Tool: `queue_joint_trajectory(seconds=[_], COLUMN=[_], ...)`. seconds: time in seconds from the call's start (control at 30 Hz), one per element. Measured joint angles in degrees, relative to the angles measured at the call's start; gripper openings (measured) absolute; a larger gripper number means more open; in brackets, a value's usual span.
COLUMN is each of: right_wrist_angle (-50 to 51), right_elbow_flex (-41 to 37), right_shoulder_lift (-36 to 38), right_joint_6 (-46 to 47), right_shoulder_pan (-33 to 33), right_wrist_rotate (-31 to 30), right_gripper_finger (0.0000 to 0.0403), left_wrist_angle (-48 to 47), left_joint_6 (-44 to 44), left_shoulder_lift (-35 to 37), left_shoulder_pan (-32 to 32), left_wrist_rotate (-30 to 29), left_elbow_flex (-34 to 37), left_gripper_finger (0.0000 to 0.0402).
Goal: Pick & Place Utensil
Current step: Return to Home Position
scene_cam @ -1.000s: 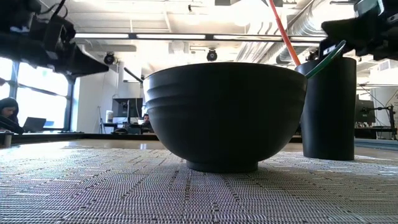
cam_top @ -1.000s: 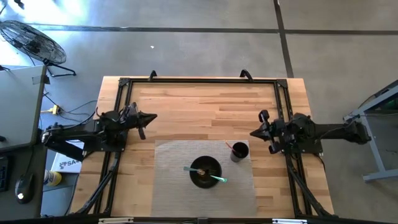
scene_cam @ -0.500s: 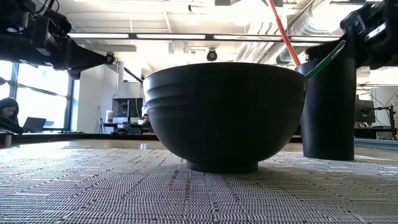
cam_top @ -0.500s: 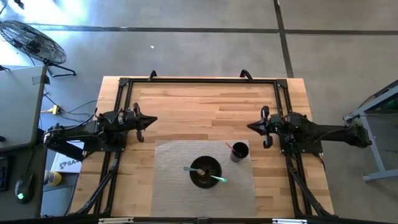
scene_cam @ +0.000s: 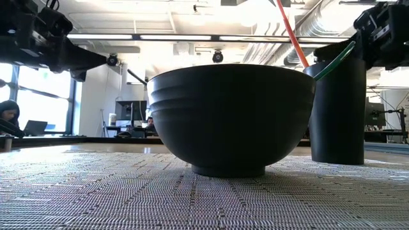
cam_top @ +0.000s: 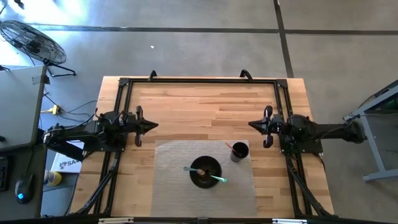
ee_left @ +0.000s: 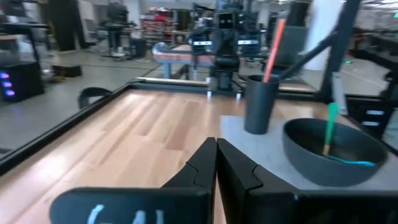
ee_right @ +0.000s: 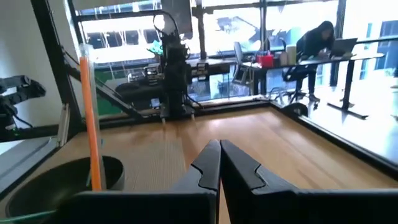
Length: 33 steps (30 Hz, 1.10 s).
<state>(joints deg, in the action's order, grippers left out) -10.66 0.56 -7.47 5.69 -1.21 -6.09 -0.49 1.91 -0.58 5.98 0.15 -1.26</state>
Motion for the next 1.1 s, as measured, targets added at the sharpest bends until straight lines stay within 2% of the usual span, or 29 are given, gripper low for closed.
queue_joint_trajectory(seconds=[0.07, 0.2, 0.6, 0.8, 0.97, 1.1], right_wrist_angle=[1.6, 4.3, 8.2, 7.8, 7.6, 7.7], right_elbow_flex=[0.0, 0.0, 0.0, 0.0, 0.0, 0.0], right_shoulder_lift=[0.8, 0.8, 0.6, 0.1, 0.1, 0.1], right_joint_6=[-0.7, 0.5, 6.2, 6.0, 6.2, 2.3], right_shoulder_pan=[1.7, 3.6, 3.9, 3.8, 3.8, 3.8], right_wrist_rotate=[-1.1, 1.1, -0.8, -1.0, -4.5, -4.6], right_gripper_finger=[0.0, 0.0, 0.0, 0.0, 0.0, 0.0], left_wrist_angle=[0.0, -0.1, 0.0, 0.1, 0.2, 0.2], left_joint_6=[0.0, 0.0, 0.0, -2.4, -2.6, -2.6], left_shoulder_lift=[0.0, 0.0, 0.0, 0.0, 0.0, 0.0], left_shoulder_pan=[0.0, 0.0, 0.0, 0.0, 0.0, 0.0], left_wrist_rotate=[1.1, 0.2, -0.4, -1.1, -0.9, -0.9], left_elbow_flex=[0.0, 0.0, 0.0, 0.1, 0.1, 0.1], left_gripper_finger=[0.0008, 0.0008, 0.0008, 0.0008, 0.0008, 0.0008])
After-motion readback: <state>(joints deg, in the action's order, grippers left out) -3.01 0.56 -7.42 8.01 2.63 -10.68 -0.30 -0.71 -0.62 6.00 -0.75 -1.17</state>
